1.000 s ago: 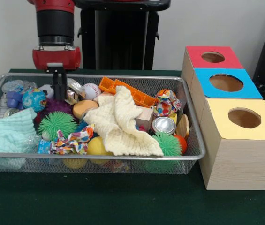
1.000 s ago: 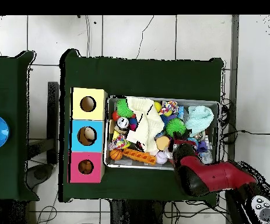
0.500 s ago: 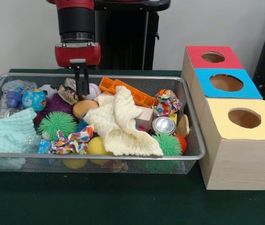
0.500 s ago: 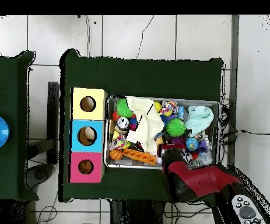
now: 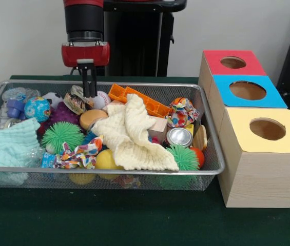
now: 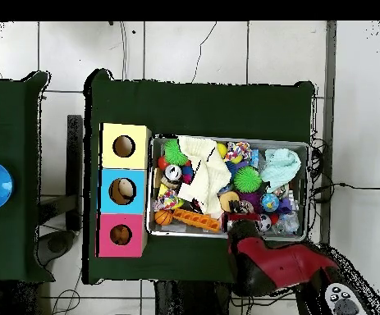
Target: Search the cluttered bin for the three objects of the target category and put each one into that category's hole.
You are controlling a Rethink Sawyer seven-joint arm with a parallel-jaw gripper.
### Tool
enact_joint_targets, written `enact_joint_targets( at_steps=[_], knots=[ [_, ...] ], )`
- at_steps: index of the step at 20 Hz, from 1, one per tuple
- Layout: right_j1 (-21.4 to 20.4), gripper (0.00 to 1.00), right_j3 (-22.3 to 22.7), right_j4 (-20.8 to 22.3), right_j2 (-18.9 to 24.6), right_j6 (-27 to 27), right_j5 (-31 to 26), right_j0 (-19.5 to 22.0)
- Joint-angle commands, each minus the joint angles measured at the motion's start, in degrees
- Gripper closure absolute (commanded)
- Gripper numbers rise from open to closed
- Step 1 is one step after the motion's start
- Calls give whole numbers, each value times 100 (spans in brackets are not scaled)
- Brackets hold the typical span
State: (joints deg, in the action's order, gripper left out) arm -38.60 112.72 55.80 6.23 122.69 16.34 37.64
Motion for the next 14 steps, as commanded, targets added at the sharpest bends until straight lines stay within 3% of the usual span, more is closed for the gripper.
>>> enact_joint_targets(
  at_steps=[1, 7, 11, 14],
  knots=[
    [-143, 100, 316, 113, -44, 417, -167, 49],
    [-397, 100, 552, 153, 29, 430, -277, 142],
    [-350, 100, 606, 193, 50, 423, -242, 228],
    [-287, 100, 665, 136, -206, 400, 10, 131]
  ],
)
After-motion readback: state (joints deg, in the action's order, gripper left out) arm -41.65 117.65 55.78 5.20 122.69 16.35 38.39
